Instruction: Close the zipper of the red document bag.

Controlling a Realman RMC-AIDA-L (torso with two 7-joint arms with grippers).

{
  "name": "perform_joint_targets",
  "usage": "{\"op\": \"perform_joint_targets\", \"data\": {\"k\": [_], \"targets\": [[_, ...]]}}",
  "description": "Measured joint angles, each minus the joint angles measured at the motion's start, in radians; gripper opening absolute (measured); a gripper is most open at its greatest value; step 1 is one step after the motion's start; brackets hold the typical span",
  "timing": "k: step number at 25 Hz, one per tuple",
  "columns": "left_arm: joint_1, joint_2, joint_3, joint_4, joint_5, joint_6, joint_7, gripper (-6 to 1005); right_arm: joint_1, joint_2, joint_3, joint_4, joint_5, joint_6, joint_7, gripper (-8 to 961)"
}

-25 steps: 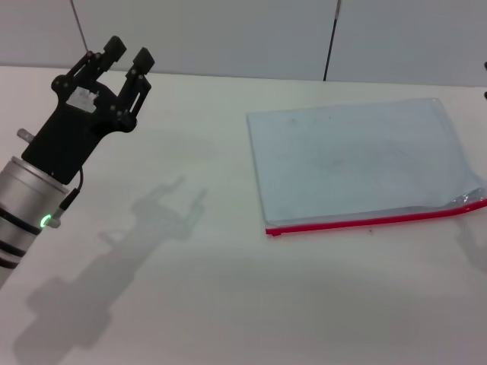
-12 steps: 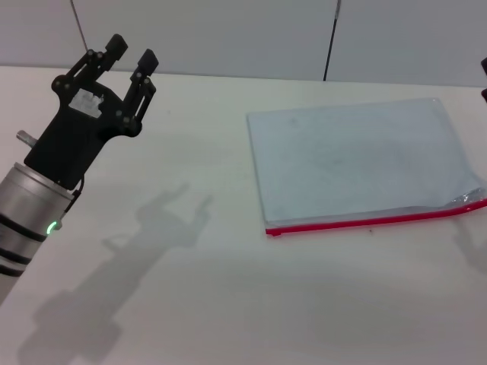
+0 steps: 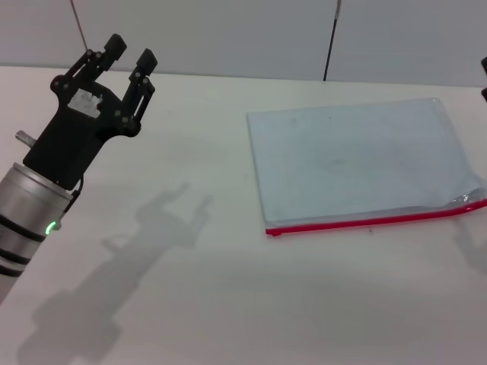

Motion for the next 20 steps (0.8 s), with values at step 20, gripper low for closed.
{"op": "perform_joint_targets", "data": {"k": [20], "targets": [[-0.002,0.0,0.0,0.0,0.0,0.001,0.001,441,0.0,-0.002,0.0,-0.002,0.0,0.0,0.0,714]]}}
